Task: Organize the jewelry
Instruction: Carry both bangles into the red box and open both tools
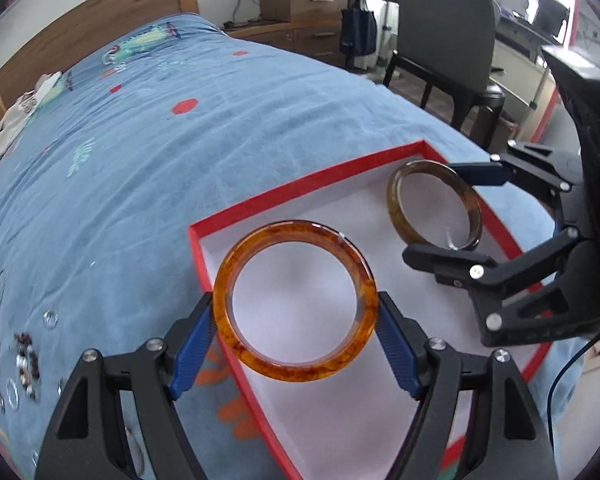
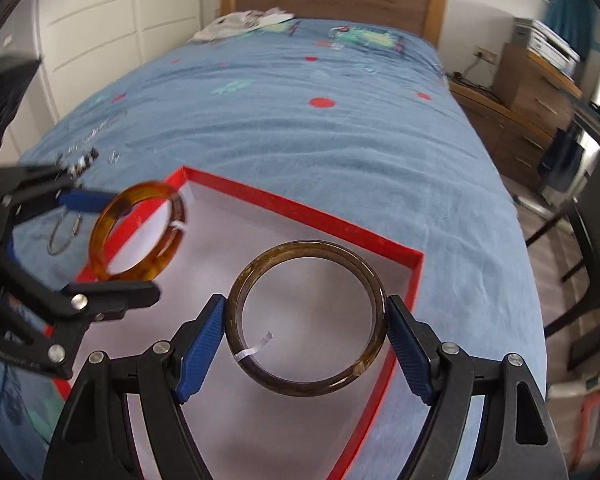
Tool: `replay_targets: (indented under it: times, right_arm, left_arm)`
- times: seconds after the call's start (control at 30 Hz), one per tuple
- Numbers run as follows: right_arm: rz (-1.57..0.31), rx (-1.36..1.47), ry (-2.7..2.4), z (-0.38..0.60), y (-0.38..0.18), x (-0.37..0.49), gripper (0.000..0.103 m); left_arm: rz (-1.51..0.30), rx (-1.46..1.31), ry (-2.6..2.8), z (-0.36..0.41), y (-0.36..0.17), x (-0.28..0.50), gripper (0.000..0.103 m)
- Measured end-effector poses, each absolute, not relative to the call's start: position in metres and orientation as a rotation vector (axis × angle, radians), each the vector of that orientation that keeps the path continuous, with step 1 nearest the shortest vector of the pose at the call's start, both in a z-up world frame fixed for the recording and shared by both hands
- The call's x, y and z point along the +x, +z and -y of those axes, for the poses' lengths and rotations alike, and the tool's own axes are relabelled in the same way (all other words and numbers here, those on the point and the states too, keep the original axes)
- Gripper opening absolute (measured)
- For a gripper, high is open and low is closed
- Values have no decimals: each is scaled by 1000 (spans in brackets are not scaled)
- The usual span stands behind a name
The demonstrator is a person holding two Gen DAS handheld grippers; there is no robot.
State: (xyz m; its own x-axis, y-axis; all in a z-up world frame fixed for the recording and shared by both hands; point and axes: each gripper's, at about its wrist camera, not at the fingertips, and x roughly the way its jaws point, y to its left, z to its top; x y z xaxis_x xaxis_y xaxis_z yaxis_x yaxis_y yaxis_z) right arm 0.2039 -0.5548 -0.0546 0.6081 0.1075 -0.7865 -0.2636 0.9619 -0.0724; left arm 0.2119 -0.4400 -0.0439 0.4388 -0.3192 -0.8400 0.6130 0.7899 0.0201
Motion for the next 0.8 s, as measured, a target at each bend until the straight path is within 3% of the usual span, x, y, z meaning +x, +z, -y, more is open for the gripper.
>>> replay_targets:
  times: [0.4, 0.8]
  right_arm:
    - [-1003, -469, 394, 538, -83, 220, 79]
    - [-1044, -519, 438, 536, -79, 217, 82]
  left_arm:
    - [-933, 502, -682, 446, -75, 217, 75]
    - [-920, 553, -710, 448, -77, 215, 76]
